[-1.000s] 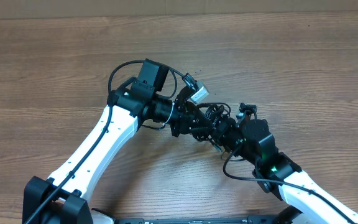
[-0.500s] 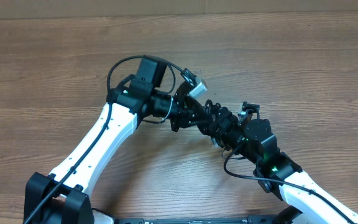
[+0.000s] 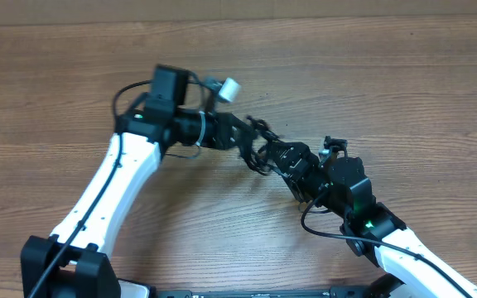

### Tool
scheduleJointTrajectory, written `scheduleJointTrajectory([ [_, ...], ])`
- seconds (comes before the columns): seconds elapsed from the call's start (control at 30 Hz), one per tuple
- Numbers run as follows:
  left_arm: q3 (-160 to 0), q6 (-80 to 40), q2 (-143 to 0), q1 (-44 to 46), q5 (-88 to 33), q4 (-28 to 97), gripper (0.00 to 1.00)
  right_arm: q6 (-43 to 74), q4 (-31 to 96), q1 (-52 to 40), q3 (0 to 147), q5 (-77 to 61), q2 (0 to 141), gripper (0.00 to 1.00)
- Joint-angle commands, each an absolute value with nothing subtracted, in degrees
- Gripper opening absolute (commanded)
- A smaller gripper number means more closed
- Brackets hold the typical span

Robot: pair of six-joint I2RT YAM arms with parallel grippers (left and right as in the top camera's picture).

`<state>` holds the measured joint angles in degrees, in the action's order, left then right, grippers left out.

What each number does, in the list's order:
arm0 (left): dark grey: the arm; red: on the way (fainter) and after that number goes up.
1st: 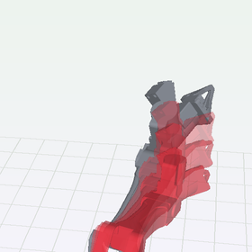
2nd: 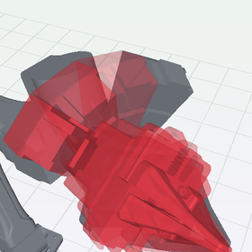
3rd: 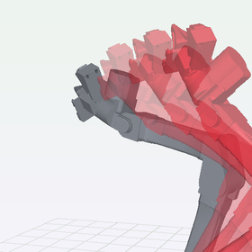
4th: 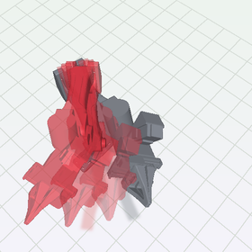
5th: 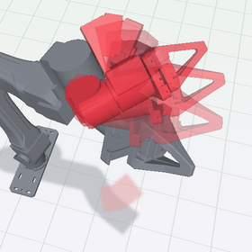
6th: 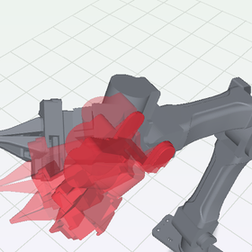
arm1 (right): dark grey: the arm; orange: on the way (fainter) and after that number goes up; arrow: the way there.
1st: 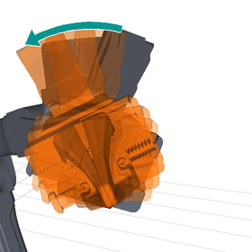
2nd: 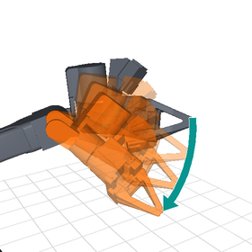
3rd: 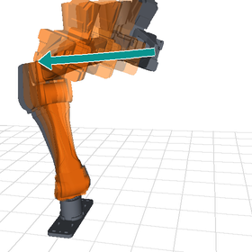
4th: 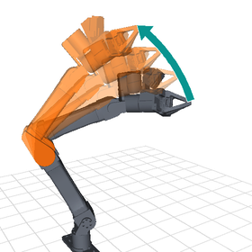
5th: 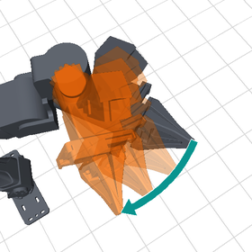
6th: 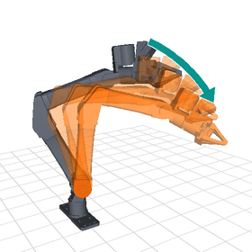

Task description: Untangle cables

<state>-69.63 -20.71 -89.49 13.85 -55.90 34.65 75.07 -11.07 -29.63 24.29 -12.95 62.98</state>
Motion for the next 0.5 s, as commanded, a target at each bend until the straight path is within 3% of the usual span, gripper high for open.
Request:
scheduleJointTrajectory([
  [0.0, -70.22, -41.78, -87.64, 11.88, -46.87, 34.63, 0.04, 78.02, -7.79, -28.88, 24.08, -8.29, 60.18, 1.0],
  [0.13, -70.22, -59.72, -87.64, 11.79, -38.7, 37.15, 0.04, 76.27, -6.13, -28.88, 24.08, -10.28, 59.79, 1.0],
  [0.3, -70.22, -94.19, -87.64, 12.14, -34.65, 44.99, 0.04, 65.87, -5.45, -31.77, 24.08, -15.38, 59.79, 1.0],
  [0.47, -70.22, -104.71, -87.64, 12.45, -31.97, 46.48, 0.04, 78.74, -3.29, -37.69, 24.08, -16.47, 59.92, 1.0],
])
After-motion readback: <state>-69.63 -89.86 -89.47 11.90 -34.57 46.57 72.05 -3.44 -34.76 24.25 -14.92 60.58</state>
